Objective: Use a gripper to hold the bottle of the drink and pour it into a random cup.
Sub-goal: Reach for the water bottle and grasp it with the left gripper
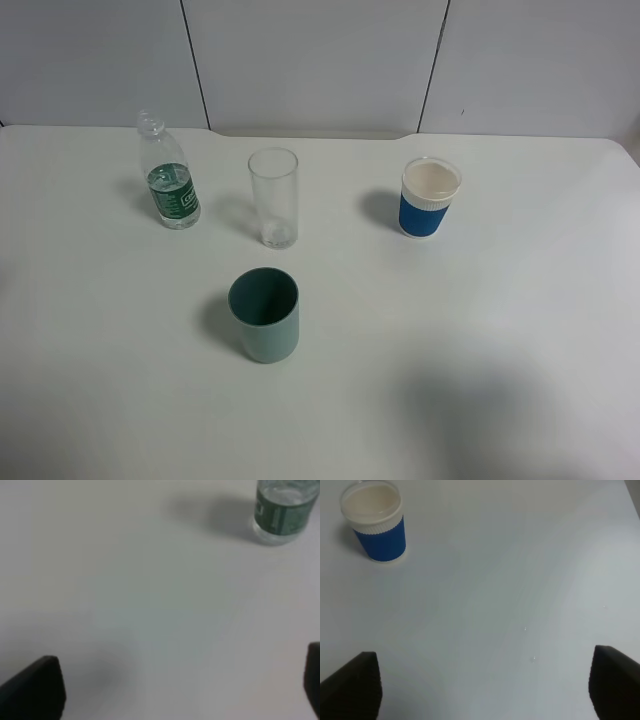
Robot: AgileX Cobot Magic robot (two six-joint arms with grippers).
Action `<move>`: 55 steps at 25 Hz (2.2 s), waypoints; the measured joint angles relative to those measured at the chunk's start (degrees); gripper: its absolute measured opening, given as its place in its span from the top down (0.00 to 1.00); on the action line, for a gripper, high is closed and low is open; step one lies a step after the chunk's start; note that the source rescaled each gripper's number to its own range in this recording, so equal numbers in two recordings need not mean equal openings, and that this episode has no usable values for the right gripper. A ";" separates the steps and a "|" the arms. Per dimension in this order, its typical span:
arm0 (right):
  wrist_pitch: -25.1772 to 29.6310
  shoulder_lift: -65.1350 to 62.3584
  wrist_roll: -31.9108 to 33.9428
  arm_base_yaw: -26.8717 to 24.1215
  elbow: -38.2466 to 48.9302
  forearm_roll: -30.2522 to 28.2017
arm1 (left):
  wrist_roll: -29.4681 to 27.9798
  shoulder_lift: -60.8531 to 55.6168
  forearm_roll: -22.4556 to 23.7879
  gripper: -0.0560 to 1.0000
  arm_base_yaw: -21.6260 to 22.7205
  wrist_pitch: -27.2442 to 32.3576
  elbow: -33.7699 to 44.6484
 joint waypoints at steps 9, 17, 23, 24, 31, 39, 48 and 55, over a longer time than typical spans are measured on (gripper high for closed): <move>0.00 0.00 0.00 0.00 0.00 0.00 | 0.05 8.56 3.17 0.00 -0.45 -7.28 0.00; -0.02 0.00 0.00 0.00 0.00 0.00 | -4.31 15.35 8.12 0.02 -7.08 -13.41 0.00; -0.02 0.00 0.00 0.00 0.00 0.00 | -14.11 21.15 14.47 0.02 -9.68 -17.14 0.00; -0.02 0.00 0.00 0.00 0.00 0.00 | -15.82 22.01 15.52 0.02 -10.03 -17.98 0.00; -0.02 0.00 0.00 0.00 0.00 0.00 | -30.69 25.91 26.01 0.02 -10.92 -26.64 0.78; -0.02 0.00 0.00 0.00 0.00 0.00 | -41.95 30.62 35.80 0.02 -10.92 -40.62 3.37; -0.02 0.00 0.00 0.00 0.00 0.00 | -42.47 38.86 38.63 0.02 -10.92 -53.83 3.37; -0.02 0.00 0.00 0.00 0.00 0.00 | -40.86 46.80 38.82 0.02 -10.92 -61.42 3.32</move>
